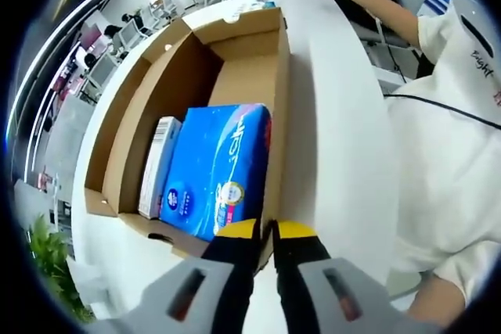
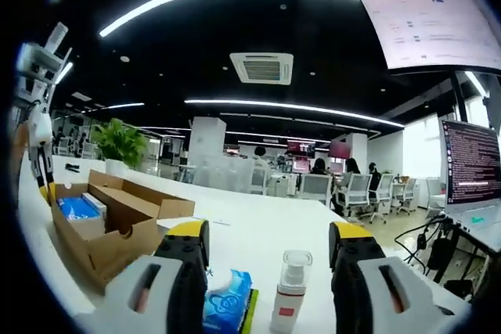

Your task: Operate the shoe box by opening the lid, removing the specified soft item, and placing it in the target area until the item is outside and the box remains undamaged.

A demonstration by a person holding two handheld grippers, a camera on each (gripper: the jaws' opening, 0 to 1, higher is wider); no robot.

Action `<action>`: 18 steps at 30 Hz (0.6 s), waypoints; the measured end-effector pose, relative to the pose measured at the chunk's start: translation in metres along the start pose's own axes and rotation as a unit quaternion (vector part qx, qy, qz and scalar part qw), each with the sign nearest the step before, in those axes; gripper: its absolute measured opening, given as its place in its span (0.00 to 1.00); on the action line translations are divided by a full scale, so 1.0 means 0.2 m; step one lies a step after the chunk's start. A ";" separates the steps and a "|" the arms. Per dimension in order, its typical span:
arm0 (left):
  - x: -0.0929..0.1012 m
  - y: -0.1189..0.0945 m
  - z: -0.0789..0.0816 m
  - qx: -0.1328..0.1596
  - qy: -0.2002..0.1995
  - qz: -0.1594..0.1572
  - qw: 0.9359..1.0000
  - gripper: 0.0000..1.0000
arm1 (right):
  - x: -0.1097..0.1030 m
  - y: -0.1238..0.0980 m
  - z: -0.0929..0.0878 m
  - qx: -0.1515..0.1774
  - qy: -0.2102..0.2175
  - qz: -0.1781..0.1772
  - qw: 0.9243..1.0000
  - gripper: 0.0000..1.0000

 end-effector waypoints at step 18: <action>0.01 0.00 0.00 0.003 0.024 0.029 0.999 0.09 | -0.39 0.03 0.25 0.020 -0.081 0.115 0.990 0.64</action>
Point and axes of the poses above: the point that each gripper's makers call its tool centre point, and the gripper's own axes: y roughly forward along the fingers, x roughly to its right, z roughly out of its top, the point moved 6 cm from there along -y, roughly backward along the fingers, and after that the axes turned 12 degrees about y, right-handed, at the moved point
